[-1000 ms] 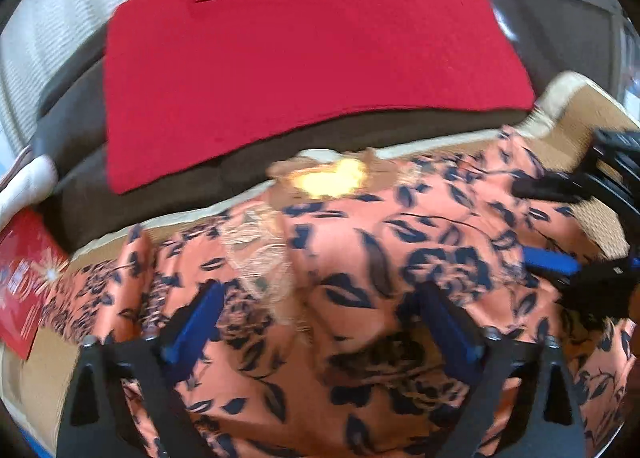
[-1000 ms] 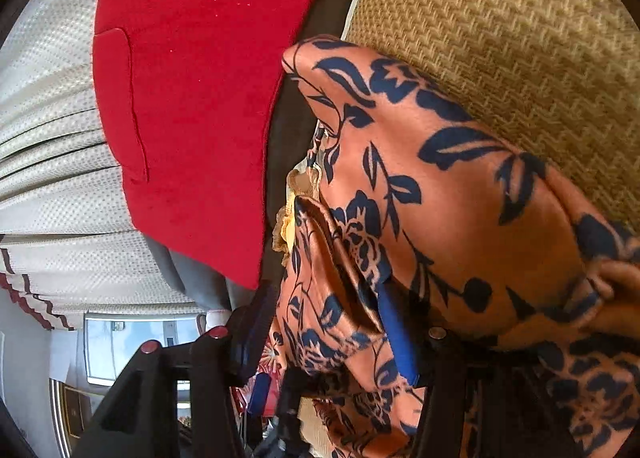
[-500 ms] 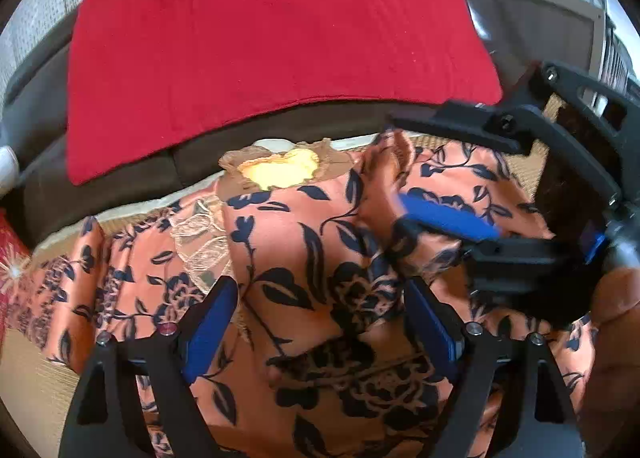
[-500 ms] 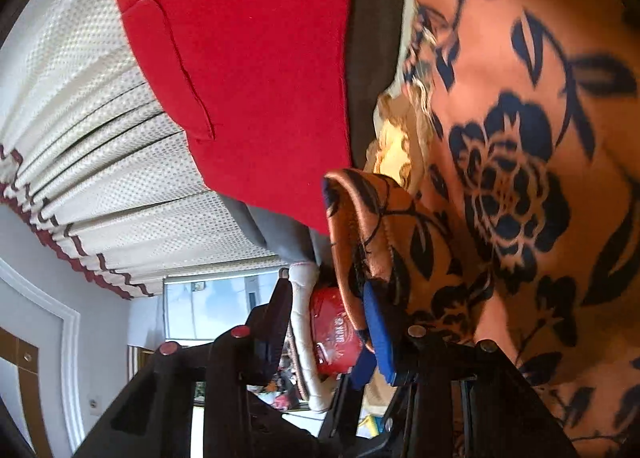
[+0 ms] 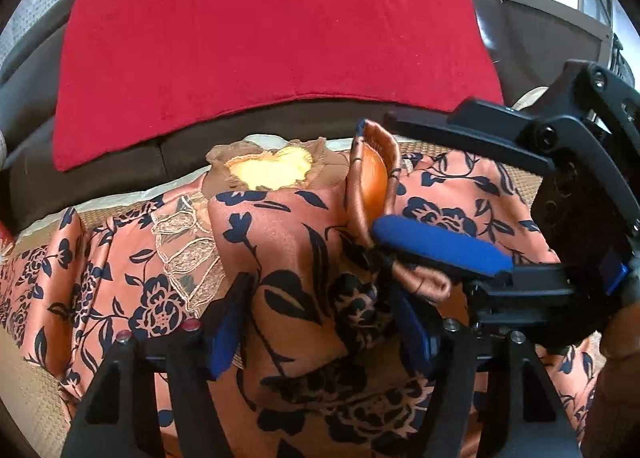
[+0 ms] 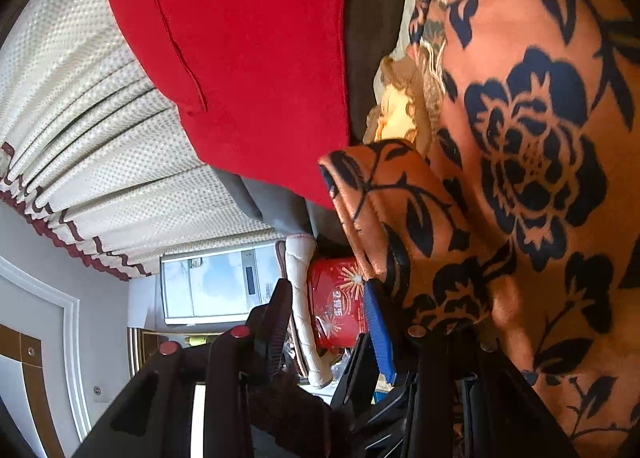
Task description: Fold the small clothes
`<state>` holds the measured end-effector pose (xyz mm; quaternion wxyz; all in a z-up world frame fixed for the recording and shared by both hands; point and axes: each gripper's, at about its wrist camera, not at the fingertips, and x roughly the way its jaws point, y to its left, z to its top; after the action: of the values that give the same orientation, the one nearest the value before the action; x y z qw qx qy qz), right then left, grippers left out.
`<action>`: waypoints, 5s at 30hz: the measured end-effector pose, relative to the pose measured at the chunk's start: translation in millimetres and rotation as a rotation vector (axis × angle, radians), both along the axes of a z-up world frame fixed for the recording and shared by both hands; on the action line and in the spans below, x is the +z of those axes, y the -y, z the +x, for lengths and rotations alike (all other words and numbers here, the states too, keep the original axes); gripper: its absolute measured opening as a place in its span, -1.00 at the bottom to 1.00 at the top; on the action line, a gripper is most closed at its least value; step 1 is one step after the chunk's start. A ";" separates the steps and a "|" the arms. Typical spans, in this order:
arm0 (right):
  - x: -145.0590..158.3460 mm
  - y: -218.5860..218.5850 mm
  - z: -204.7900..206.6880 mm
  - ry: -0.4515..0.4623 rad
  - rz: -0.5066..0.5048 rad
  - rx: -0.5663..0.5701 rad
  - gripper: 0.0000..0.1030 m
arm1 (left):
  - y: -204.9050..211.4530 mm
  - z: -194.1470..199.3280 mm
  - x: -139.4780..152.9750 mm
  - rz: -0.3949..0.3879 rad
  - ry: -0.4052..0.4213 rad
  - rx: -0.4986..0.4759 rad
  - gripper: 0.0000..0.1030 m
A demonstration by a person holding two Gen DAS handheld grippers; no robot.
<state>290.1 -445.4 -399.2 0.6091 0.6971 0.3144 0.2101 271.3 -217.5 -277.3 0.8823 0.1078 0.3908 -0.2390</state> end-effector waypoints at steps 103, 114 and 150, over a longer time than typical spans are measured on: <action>59.7 -113.5 7.7 -0.132 -0.850 0.155 0.42 | -464.4 83.8 -36.2 -0.666 -0.263 1.062 0.15; 65.1 -123.8 17.8 -0.102 -0.909 0.169 0.05 | -487.1 146.3 -55.6 -0.713 -0.277 1.063 -0.84; 91.6 -35.9 -9.1 -0.150 -0.792 -0.033 0.11 | -176.4 78.3 70.1 -0.332 -0.222 0.068 0.40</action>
<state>281.0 -409.4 -307.6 0.8092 0.4269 0.4034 0.0115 349.6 -41.1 -207.2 0.8470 -0.0794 0.4446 -0.2806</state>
